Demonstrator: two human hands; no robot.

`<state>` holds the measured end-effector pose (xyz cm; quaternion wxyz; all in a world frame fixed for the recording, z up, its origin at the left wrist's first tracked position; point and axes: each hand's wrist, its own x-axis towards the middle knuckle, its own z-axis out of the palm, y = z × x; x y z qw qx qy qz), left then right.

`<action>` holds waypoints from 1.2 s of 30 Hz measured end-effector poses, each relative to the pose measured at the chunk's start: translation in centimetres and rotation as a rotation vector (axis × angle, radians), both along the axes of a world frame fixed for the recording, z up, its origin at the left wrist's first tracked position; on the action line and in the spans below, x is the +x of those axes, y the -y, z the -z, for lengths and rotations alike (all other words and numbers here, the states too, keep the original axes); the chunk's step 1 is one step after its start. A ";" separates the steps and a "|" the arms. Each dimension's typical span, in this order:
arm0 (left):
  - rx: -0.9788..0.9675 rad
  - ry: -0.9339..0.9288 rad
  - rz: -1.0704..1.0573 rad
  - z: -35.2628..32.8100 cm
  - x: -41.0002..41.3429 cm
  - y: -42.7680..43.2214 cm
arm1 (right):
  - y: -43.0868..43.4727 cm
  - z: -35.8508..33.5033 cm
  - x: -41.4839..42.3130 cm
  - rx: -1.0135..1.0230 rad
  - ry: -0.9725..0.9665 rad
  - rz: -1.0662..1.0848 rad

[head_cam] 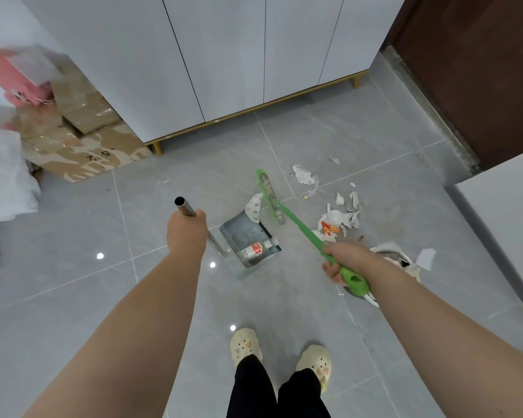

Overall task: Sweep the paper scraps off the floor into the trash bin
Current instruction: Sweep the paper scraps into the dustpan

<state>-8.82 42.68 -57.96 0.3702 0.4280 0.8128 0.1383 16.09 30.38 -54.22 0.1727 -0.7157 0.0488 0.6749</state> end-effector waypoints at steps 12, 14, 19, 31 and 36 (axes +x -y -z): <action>0.046 -0.002 -0.047 0.9 2.1 -3.0 | -5.6 4.5 3.2 -0.002 0.713 -1.024; 0.050 -0.018 -0.034 0.9 2.3 -3.5 | -7.5 5.7 3.8 0.018 0.733 -1.067; 0.062 -0.028 -0.022 1.2 2.0 -3.6 | -8.7 8.0 4.9 0.090 0.554 -0.988; 0.019 -0.030 -0.025 0.0 2.0 -0.8 | -0.5 0.5 2.6 0.090 0.032 -0.641; 0.012 -0.027 0.021 -0.4 2.1 0.8 | 0.3 -2.9 3.5 0.197 0.120 -0.690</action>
